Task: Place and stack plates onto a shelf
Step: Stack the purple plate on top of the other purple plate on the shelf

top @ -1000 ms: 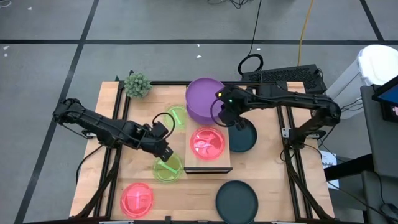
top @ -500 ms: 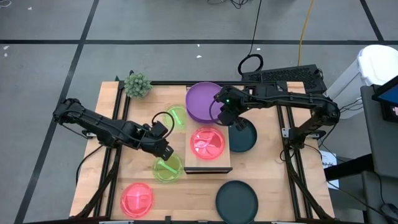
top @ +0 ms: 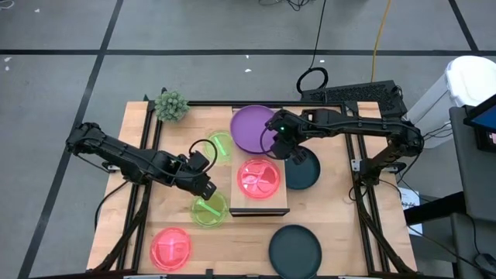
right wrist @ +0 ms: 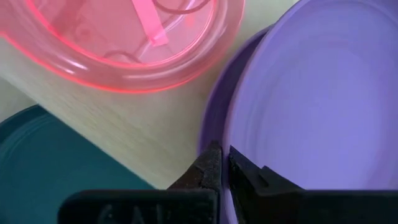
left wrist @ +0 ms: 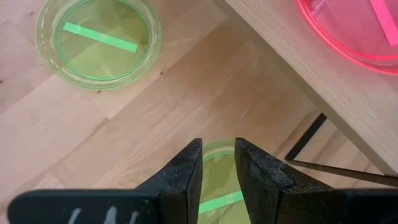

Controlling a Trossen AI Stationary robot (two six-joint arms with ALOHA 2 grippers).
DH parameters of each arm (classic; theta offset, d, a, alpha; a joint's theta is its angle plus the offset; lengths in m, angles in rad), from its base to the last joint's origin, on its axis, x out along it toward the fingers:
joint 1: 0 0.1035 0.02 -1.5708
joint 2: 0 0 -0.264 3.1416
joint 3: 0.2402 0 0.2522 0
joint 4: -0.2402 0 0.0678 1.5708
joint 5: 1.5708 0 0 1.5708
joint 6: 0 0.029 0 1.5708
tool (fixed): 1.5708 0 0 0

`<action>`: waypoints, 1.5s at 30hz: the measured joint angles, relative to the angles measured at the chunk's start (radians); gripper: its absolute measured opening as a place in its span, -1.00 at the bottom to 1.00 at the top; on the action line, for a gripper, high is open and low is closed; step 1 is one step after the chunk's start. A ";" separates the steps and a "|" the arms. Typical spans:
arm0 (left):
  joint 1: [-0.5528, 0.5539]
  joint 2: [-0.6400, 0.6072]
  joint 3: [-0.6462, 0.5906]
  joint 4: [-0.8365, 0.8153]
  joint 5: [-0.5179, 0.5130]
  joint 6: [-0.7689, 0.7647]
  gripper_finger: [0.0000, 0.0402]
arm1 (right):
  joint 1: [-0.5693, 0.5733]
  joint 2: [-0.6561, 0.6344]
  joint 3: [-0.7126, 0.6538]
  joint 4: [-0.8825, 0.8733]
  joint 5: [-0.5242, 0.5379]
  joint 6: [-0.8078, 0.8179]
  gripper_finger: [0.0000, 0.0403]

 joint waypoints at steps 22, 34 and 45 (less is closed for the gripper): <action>-0.001 0.000 0.000 0.002 0.012 0.010 -0.51 | 0.002 -0.026 0.000 0.010 0.004 0.056 -0.75; 0.007 -0.001 -0.001 0.008 0.025 0.085 -0.51 | -0.030 -0.037 0.002 0.180 -0.045 0.584 -0.98; 0.044 -0.001 -0.001 0.012 0.025 0.131 -0.51 | -0.150 0.003 -0.094 0.311 0.008 1.009 -1.00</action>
